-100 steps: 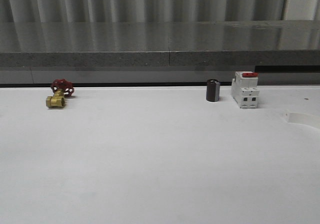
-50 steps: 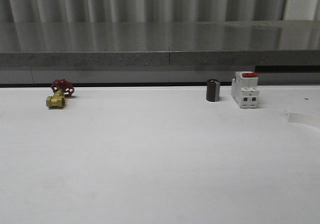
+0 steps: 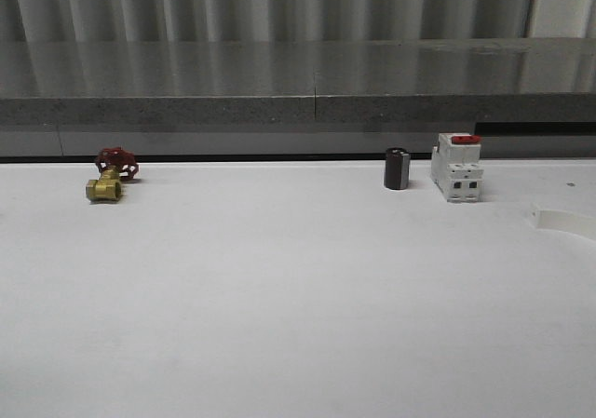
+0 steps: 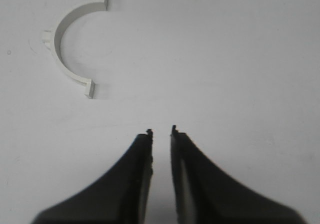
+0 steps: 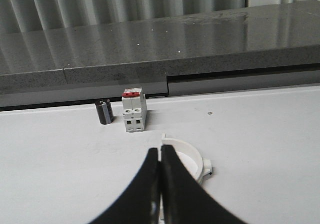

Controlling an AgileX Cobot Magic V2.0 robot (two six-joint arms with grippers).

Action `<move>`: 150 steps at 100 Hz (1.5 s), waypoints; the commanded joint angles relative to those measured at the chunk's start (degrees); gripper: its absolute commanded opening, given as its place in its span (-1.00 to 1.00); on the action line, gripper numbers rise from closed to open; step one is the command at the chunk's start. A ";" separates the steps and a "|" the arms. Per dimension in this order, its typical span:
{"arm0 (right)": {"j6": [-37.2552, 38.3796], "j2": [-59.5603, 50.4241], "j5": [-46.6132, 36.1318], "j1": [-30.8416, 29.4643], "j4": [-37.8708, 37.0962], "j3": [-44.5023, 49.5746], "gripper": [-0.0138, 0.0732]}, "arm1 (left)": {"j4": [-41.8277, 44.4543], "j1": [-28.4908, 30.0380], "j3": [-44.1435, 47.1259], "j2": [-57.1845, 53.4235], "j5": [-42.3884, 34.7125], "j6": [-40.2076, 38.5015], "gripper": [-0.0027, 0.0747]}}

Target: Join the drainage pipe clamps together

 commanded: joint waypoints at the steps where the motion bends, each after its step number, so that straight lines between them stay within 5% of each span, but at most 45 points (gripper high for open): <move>1: -0.22 -1.18 -4.84 -0.46 -0.53 -0.92 -0.95 | -0.67 0.01 -1.98 1.12 -2.34 -0.15 0.11; 9: -0.22 -1.18 -4.84 -0.46 -0.53 -0.92 -0.95 | -0.90 0.01 -1.98 2.48 -3.34 -0.15 0.57; 17: -0.22 -1.18 -4.84 -0.46 -0.53 -0.92 -0.95 | -0.90 0.01 -1.98 3.41 -3.79 -0.15 0.75; 40: -0.22 -1.18 -4.84 -0.46 -0.53 -0.92 -0.95 | -0.45 3.22 -4.31 8.64 -3.94 0.77 0.75; 66: -0.22 -1.18 -4.84 -0.46 -0.53 -0.92 -0.95 | -9.05 14.39 -15.26 22.88 -0.46 18.64 0.75; 84: -0.22 -1.18 -4.84 -0.46 -0.53 -0.92 -0.95 | -7.66 18.46 -22.12 33.75 -0.51 21.63 0.75; 150: -0.22 -1.18 -4.84 -0.46 -0.53 -0.92 -0.95 | -5.18 20.07 -33.81 55.61 -5.23 25.56 0.75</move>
